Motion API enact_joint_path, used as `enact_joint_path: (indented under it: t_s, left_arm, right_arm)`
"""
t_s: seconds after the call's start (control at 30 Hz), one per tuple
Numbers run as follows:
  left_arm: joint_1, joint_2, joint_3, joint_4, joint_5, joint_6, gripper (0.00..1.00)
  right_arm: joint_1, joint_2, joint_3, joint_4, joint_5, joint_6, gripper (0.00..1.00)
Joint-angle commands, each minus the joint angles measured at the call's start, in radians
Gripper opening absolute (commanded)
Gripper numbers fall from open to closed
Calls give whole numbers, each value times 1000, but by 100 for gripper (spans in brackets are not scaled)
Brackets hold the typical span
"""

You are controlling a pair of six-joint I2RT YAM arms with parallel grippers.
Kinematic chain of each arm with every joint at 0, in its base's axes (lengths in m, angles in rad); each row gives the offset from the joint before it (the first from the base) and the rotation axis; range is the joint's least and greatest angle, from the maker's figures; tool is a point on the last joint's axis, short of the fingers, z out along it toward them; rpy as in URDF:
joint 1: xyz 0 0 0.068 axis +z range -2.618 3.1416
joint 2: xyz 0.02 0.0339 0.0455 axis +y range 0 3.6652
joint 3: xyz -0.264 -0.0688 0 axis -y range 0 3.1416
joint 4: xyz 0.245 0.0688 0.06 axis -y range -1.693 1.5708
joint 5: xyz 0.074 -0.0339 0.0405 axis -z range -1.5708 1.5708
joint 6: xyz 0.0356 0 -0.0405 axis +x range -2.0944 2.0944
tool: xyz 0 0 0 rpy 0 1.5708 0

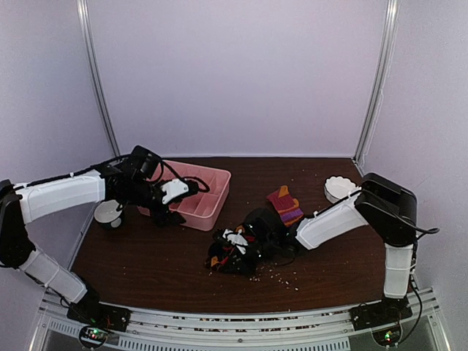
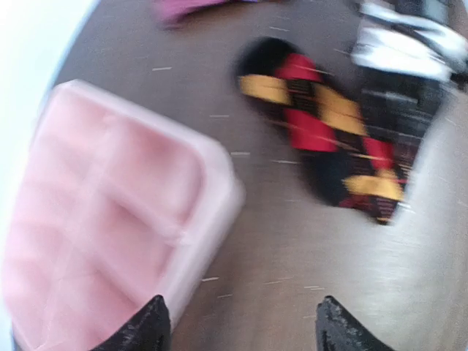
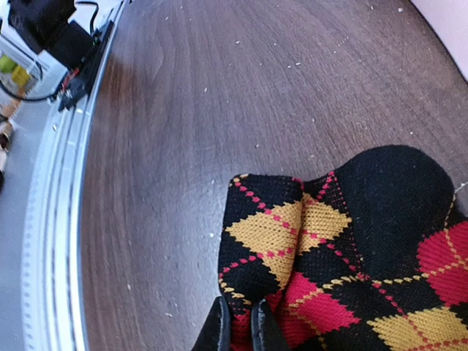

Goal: Roll the socks
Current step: Roll the sock.

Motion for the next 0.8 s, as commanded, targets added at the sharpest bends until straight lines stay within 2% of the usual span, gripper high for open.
enact_joint_path:
  t_s: [0.0,0.13,0.27,0.47,0.77]
  left_arm:
    - [-115,0,-85,-6,133,137,66]
    - [-208,45,-115,-12,131,188,64]
    - [-279,140,-69,-15,111,206,56]
    - [-329,271,3,33,54,216,49]
    - [-349,352,41,45,8,247,42]
  right_arm:
    - [-24,111,3,-204,-79,158,0]
    - [-46,136,-2,-152,-106,257,0]
    - [-65,165,2,-135,-133,352,0]
    - [-91,204,-10,-121,-157,462,0]
    - [-109,227,-35,-98,-184,491,0]
